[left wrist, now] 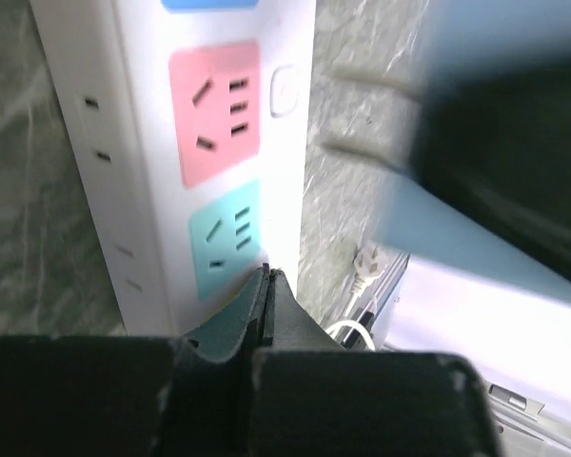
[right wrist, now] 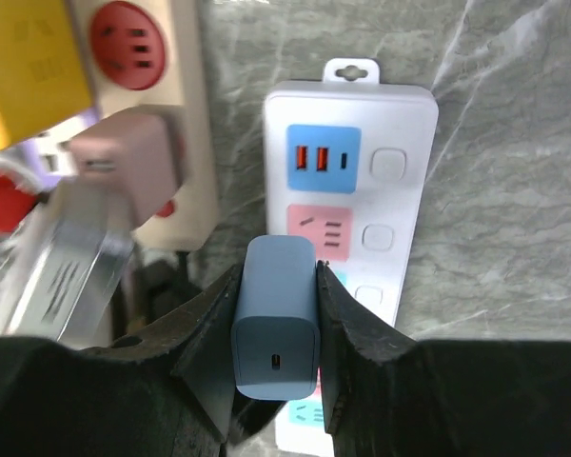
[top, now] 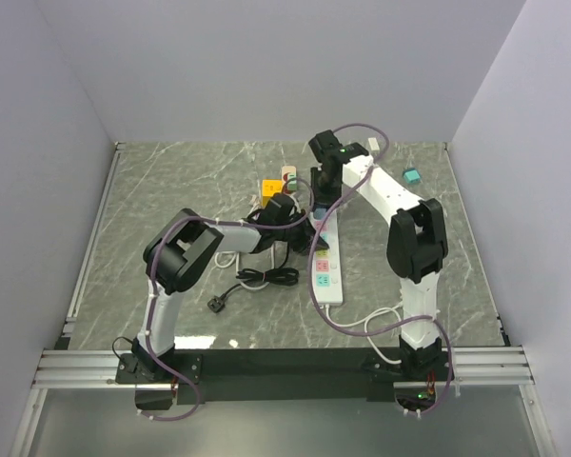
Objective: Pull the plug off the socket
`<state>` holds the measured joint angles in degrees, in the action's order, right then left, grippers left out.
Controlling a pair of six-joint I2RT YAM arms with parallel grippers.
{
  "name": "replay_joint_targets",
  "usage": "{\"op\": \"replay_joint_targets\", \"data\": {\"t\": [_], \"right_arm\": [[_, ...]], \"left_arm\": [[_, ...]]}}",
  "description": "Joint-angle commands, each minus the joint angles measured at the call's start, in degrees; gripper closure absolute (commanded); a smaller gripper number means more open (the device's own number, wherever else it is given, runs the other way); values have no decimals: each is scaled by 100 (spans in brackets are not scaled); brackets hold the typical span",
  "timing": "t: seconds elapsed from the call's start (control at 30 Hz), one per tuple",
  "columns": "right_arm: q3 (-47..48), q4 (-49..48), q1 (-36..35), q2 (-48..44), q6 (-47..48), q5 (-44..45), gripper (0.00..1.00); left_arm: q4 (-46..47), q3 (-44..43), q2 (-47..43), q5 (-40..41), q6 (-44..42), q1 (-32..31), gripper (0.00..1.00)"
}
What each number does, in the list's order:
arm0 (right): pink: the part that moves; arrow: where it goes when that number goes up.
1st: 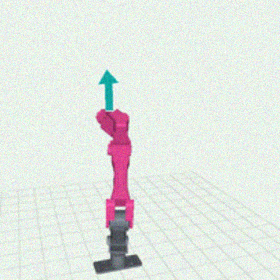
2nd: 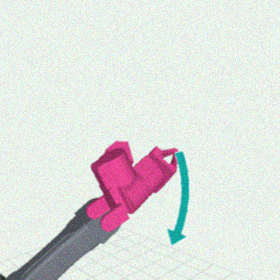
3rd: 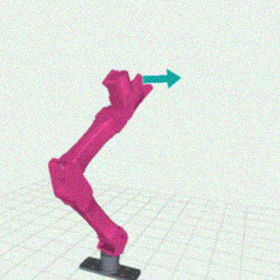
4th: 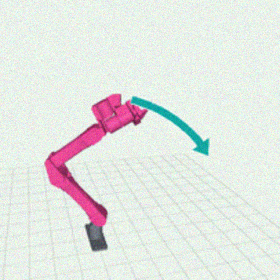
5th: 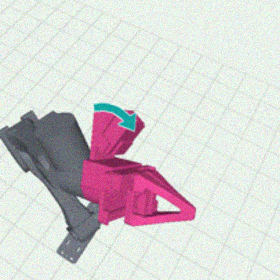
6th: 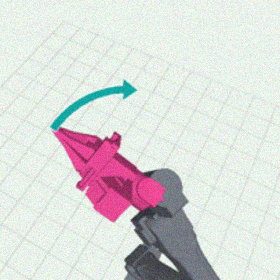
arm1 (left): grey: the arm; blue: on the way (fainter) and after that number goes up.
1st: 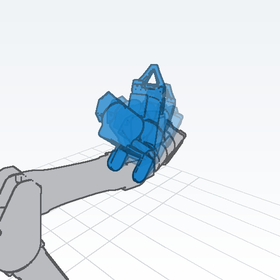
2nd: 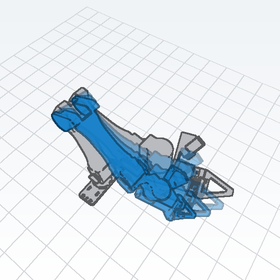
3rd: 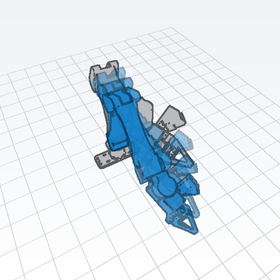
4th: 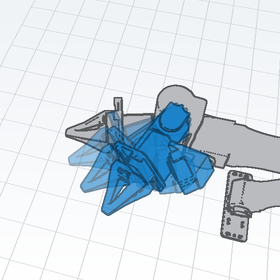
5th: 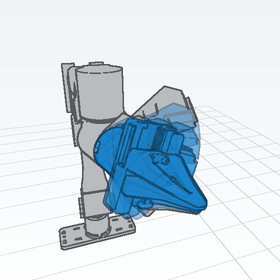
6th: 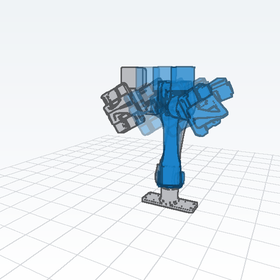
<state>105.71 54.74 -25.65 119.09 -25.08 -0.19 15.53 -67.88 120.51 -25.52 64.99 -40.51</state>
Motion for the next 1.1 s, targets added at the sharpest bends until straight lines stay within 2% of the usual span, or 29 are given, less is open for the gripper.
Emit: {"op": "replay_joint_targets", "data": {"t": [0.0,0.13,0.3,0.4,0.57,0.7,0.8,0.83,0.93,1.07], "right_arm": [[135,204,-19,-570,-146,9,100],[-331,-208,454,-1080,-593,537,100],[-1656,-1631,1658,-1616,-1726,-260,100],[-1983,-2265,2160,-1591,-2228,-560,100],[-1625,-2748,2468,-844,-2694,-658,100],[-1019,-2837,2713,-90,-3090,-684,100],[-598,-2785,2819,350,-3345,-694,89],[-500,-2715,2863,430,-3389,-659,77],[-201,-2732,2934,676,-3416,-728,54],[309,-2521,2952,914,-3170,-913,37]], "left_arm": [[-1642,539,817,680,-153,70,100],[-1658,434,413,794,-311,43,100],[-1886,21,-422,1005,-618,-9,100],[-2168,-392,-826,1084,-785,-18,100],[-2545,-901,-1441,1320,-944,8,100],[-3169,-921,-1635,1672,-1085,105,100],[-3249,-596,-1794,1822,-1050,236,100],[-3284,-517,-1837,1875,-1050,263,100],[-3381,-279,-1926,2094,-1111,325,100],[-3390,-68,-1865,2218,-1164,456,100]]}}
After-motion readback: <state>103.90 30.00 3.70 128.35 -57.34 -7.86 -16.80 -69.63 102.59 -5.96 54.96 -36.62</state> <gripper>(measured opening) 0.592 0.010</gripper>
